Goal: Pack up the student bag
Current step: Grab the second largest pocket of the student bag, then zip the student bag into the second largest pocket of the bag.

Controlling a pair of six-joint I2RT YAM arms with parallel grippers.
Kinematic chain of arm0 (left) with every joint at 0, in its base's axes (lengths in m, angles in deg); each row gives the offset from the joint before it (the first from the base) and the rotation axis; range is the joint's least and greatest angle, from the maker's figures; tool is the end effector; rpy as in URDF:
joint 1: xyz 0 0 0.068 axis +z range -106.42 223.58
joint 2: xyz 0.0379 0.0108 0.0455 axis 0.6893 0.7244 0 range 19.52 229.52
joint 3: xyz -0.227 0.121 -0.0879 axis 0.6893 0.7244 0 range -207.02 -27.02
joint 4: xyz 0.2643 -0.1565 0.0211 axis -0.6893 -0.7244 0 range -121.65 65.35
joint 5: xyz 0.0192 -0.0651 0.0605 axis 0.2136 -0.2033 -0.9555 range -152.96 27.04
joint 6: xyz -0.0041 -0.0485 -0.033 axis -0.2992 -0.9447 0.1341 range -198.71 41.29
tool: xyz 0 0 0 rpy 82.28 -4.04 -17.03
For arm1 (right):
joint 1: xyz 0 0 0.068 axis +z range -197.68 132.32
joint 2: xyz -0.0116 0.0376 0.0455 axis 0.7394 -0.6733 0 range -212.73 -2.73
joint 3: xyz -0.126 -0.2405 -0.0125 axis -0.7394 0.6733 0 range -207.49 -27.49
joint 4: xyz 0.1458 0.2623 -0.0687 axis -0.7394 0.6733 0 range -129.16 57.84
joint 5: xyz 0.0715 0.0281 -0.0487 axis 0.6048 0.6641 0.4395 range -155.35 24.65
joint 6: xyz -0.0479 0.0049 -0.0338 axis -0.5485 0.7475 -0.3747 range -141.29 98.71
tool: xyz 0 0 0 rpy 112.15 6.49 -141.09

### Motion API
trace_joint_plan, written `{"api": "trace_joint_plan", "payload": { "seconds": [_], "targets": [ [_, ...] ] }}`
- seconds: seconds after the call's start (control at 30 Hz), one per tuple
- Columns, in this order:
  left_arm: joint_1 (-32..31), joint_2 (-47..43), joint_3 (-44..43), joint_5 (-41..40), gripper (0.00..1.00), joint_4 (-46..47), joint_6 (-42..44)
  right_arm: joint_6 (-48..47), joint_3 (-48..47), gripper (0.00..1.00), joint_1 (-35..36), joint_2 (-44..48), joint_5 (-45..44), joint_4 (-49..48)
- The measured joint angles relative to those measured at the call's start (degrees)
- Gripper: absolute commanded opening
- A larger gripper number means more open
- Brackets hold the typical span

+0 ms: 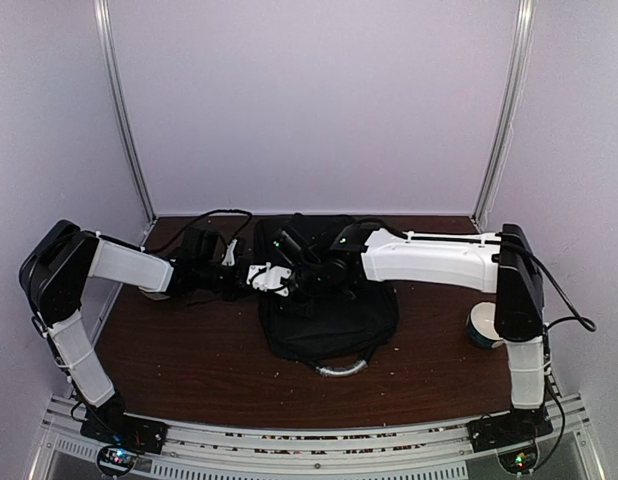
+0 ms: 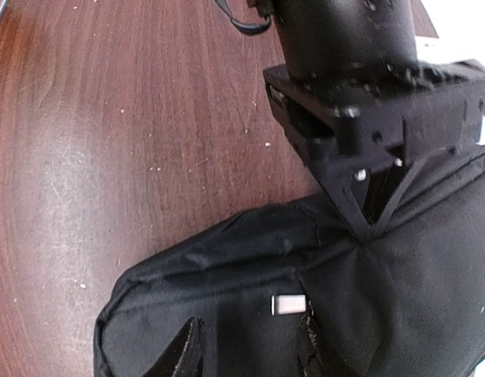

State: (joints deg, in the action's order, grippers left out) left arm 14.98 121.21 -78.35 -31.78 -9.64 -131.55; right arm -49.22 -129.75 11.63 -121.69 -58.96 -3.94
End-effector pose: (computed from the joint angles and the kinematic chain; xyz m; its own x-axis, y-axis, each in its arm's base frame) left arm 0.3381 -0.2094 0.1189 -0.9286 -0.2704 -0.2540 0.0664 0.5523 -0.8310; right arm 0.2603 0.4478 0.2248 0.0616 -0.8081 -0.5858 -0.9742 0.0790 -0.2114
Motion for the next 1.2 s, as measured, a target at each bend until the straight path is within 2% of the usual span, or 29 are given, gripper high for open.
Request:
{"api": "trace_joint_plan", "payload": {
  "seconds": [0.33,0.77,1.03,1.2],
  "targets": [
    [0.0,0.0,-0.2,-0.1,0.00,-0.7,0.9,-2.1,-4.3,0.31,1.0,-6.1,-5.1,0.1],
    [0.0,-0.2,-0.5,-0.2,0.00,-1.4,1.6,-1.3,-6.2,0.00,1.4,-7.4,-10.5,-0.8],
    [0.0,-0.2,-0.5,-0.3,0.00,-1.5,1.9,0.7,-6.2,0.00,1.3,-7.3,-11.3,-1.7],
    [0.0,-0.2,-0.5,-0.4,0.00,-1.5,1.9,3.9,-4.3,0.00,0.0,-5.6,-8.2,-2.5]
  ]
}}
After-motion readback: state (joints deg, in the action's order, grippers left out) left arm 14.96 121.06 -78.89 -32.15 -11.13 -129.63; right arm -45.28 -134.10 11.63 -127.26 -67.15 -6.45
